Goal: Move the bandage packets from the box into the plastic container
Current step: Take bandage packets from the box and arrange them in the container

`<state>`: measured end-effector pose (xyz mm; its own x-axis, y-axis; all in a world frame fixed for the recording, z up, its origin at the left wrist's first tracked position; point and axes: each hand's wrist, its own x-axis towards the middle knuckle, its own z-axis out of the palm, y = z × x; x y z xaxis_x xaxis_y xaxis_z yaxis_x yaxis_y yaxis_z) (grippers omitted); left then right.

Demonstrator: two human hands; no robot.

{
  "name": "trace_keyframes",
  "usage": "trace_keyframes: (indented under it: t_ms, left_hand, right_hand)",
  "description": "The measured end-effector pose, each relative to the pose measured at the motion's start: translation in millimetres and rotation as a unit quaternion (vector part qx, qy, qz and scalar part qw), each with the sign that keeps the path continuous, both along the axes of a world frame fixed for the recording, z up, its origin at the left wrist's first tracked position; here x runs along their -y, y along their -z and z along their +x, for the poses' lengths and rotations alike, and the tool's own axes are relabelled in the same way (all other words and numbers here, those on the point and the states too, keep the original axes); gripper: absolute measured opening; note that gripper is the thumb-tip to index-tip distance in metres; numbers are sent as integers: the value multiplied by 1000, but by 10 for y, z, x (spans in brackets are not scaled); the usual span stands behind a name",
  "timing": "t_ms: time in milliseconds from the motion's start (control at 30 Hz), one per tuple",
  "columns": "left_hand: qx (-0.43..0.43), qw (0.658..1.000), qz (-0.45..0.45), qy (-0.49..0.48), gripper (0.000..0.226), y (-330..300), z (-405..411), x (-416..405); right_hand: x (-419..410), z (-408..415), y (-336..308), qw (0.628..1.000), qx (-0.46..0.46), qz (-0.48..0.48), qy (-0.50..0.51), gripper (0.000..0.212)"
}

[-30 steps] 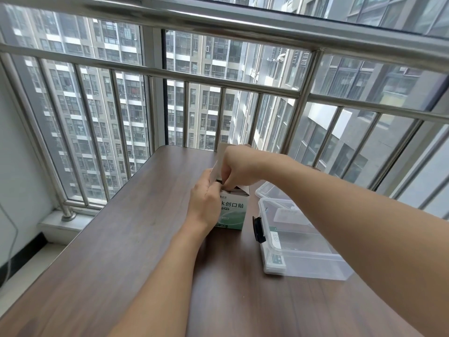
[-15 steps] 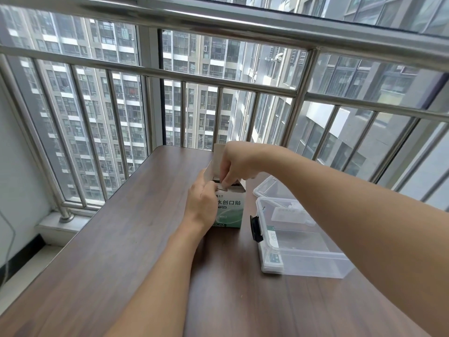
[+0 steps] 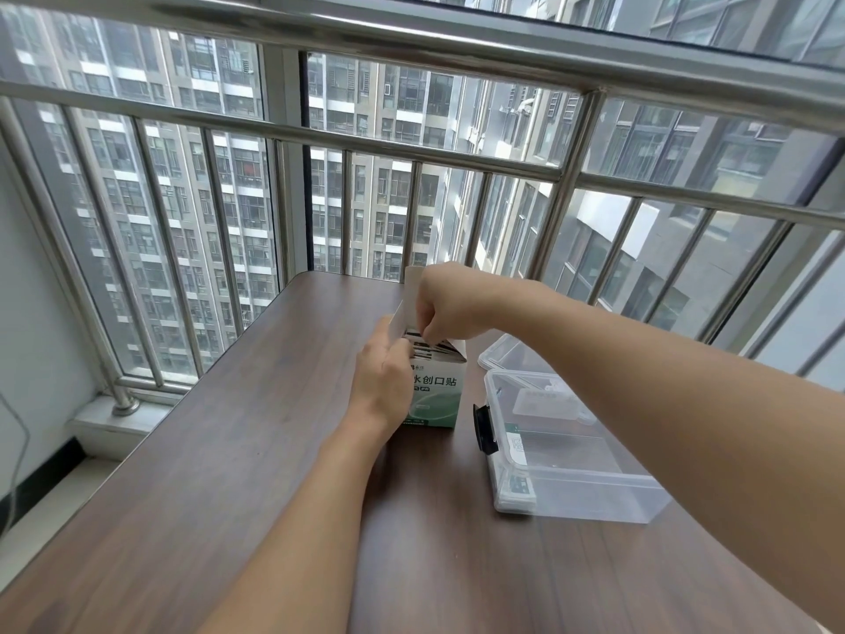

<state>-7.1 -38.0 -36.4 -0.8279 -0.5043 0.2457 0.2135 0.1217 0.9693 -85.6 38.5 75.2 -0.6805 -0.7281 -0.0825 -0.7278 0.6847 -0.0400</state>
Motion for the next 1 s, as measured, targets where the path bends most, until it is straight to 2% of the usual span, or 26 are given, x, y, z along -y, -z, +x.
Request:
trace_keyframes:
  t_ms: [133,233,333,433,500,733,833,933,1000]
  left_hand:
    - [-10,999,-25,16,32,0,11,2]
    - [-7,999,-34,14,36,12,3,13]
    - [-5,999,-38,0,31,12,1,20]
    - [-1,999,-36,-10,30,32,-4,33]
    - [3,999,-36,-14,25,39,-19,38]
    - [-7,998,-48,-35,16,28,-19,45]
    - [-15,998,-47,-33,44,42,-23,51]
    - [-126,979,-113,-110,53,-4,24,33]
    - [-240,940,-169,-172,48,-77,86,-1]
  right_hand:
    - [44,72,11,998,-36,48,-13,18]
    - [75,106,33,995,-60,73,-16,16]
    - [78,104,39,995,-80,64,-10,7]
    - [26,106,-29,995,-89,43,-17,38]
    - [-32,122,-96,995,-95,38,-20,43]
    - [-201,214,-383,993,-109,-34,-12,19]
    - [-375,272,-658,991,-84,-105,12,10]
    - [-646,308,-901,982,-49,-182,26,8]
    - [-854,323,-983,978,-4,-206,23,5]
